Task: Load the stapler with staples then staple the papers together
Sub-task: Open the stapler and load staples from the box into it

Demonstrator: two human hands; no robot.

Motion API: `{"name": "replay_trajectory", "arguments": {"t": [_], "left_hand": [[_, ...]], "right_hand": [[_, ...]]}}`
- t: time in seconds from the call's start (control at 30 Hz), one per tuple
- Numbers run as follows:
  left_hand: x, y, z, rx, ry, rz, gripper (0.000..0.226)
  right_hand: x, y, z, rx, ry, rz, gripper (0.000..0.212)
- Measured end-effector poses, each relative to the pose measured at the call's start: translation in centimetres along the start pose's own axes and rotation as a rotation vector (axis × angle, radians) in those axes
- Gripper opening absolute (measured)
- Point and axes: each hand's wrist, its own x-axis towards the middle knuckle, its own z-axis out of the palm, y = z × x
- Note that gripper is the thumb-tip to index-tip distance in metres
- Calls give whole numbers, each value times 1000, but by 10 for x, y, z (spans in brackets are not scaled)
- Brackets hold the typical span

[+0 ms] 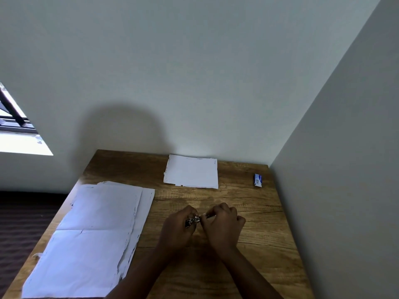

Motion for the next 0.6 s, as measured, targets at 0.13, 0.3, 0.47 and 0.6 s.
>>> {"name": "replay_trajectory", "arguments": {"t": [0.13, 0.3, 0.47, 0.6], "left_hand": [[1, -1, 1, 32, -23, 14, 23], [4, 0, 0, 52, -1, -35, 23], [6, -1, 1, 67, 5, -55, 23], [6, -1, 2, 65, -9, -59, 24]], "right_hand": [[5, 3, 0, 82, -35, -95, 11], [13, 7, -8, 633, -95, 50, 9], [30, 21, -10, 716, -136, 152, 21], [37, 27, -6, 670, -230, 101, 14]]}}
